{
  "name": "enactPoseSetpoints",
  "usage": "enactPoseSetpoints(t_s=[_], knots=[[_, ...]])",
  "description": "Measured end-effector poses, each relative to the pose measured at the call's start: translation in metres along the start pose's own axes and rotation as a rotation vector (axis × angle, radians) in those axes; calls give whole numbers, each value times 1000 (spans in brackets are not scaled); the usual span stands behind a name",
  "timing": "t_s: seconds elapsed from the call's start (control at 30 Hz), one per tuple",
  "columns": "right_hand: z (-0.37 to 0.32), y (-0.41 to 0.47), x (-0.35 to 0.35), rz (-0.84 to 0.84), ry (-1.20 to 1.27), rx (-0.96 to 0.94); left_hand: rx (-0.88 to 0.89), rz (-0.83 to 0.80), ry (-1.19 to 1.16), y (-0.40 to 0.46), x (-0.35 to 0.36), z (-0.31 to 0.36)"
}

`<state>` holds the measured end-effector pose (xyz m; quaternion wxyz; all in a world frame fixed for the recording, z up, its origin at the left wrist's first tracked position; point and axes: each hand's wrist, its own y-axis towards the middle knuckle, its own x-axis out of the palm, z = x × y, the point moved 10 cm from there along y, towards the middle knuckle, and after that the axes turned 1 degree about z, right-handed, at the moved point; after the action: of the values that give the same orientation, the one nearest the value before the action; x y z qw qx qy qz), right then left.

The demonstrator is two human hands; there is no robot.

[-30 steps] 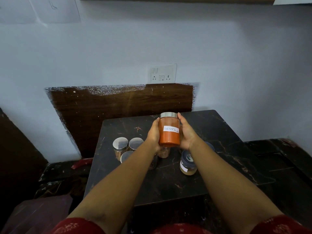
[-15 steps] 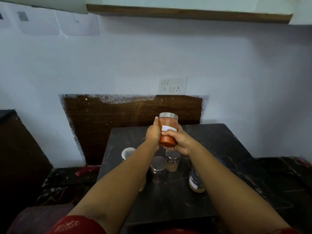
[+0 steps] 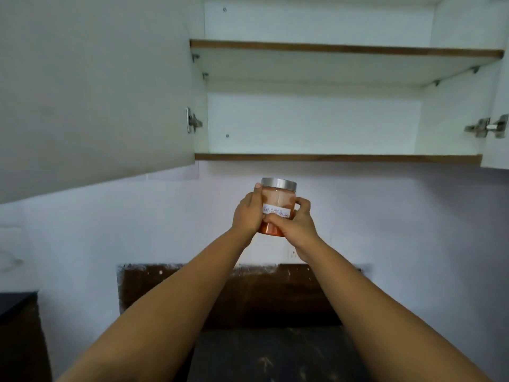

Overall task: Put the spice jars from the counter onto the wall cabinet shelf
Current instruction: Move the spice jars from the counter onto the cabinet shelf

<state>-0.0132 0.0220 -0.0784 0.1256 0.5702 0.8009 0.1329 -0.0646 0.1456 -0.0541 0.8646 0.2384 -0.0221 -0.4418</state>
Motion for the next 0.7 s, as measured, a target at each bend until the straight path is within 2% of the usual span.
enactPoseSetpoints(t_s=[0.17,0.33,0.4,0.47,0.57,0.6,0.63,0.7], knots=[[-78,42,15,-26,-108,-257,235,150,-18,55,-39,60],[-140,78,19,-4,-291,-494,281,193,-58,103,-60,84],[-153,97,23,-7,-322,-535,351,239,3,117,-67,93],[-160,119,28,-19,-322,-524,454,275,227,130,-69,99],[-153,159,33,-9,-333,-456,573,502,830,141,-78,84],[-146,172,36,-11,-367,-413,580,520,991,144,-77,69],[-139,185,41,-23,-418,-361,555,501,1100,149,-76,51],[-128,211,51,-54,-537,-263,513,496,1170,159,-78,23]])
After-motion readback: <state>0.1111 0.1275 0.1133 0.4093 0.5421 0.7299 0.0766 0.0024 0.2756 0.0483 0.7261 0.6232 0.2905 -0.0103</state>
